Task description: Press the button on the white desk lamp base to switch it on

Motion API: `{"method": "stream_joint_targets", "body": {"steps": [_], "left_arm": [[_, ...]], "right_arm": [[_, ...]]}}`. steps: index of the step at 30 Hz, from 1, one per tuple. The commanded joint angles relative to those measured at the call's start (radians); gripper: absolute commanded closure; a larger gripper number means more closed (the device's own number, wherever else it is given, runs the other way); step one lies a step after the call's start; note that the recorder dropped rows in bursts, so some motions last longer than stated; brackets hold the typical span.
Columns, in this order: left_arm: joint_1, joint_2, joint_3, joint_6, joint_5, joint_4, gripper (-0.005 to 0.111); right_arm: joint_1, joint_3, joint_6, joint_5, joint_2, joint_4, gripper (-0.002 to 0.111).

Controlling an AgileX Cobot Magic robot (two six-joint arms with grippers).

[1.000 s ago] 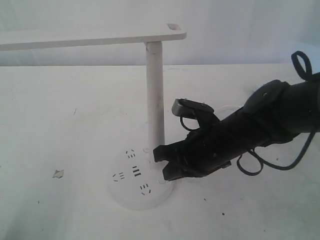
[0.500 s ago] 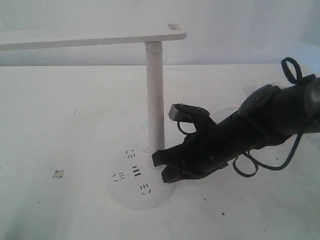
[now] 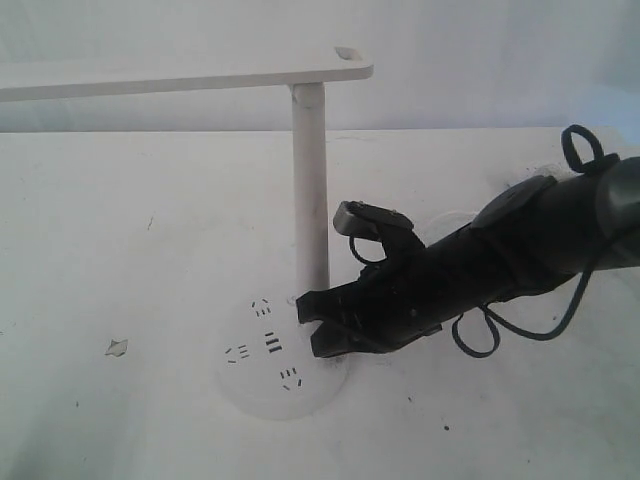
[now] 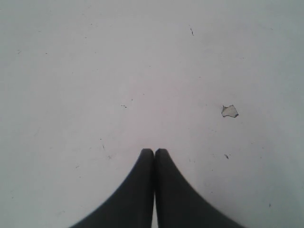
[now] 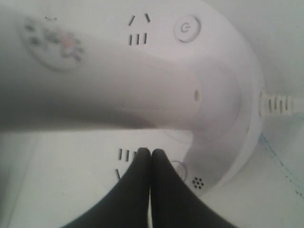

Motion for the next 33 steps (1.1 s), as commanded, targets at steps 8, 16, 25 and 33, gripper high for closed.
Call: {"method": "stream_joint_targets", "body": {"steps": [8, 16, 25, 33], "left_arm": [[-0.008, -0.003, 0.002, -0.001, 0.002, 0.000, 0.107], [-0.008, -0.003, 0.002, -0.001, 0.002, 0.000, 0.107], [-0.008, -0.003, 0.002, -0.001, 0.002, 0.000, 0.107], [-0.008, -0.003, 0.002, -0.001, 0.002, 0.000, 0.107]], "right_arm": [[0.001, -0.003, -0.028, -0.003, 0.026, 0.002, 0.108], [0.001, -0.003, -0.028, -0.018, 0.026, 0.000, 0.108], [0.001, -0.003, -0.021, -0.016, 0.053, -0.004, 0.108], [0.001, -0.003, -0.021, 0.003, 0.070, -0.006, 0.108]]}}
